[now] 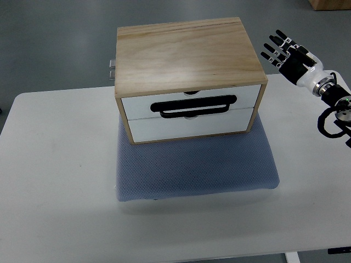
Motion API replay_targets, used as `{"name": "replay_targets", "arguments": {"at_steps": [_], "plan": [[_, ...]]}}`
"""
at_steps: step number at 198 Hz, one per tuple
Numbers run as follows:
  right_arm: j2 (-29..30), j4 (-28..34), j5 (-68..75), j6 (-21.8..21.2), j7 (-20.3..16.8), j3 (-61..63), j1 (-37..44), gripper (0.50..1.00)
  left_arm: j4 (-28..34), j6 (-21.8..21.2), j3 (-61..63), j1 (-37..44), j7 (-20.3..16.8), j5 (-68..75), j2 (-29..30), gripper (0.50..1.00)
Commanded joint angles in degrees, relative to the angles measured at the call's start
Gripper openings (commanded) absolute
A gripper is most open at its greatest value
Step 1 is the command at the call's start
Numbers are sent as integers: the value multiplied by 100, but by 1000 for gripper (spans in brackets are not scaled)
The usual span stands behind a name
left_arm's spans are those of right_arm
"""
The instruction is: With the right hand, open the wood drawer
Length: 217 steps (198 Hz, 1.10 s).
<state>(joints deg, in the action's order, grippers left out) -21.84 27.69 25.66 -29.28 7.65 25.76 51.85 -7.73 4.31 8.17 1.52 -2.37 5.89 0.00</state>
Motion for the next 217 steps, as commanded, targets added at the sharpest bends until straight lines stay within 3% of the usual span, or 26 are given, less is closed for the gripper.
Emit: {"name": "replay_targets", "arguments": {"at_steps": [1, 217], "plan": [[13, 0, -9, 2, -1, 0, -8, 944, -9, -1, 0, 7, 0, 0, 0, 1000], [-180, -9, -219, 11, -1, -106, 10, 944, 70, -10, 9, -55, 0, 0, 0, 1000]]}}
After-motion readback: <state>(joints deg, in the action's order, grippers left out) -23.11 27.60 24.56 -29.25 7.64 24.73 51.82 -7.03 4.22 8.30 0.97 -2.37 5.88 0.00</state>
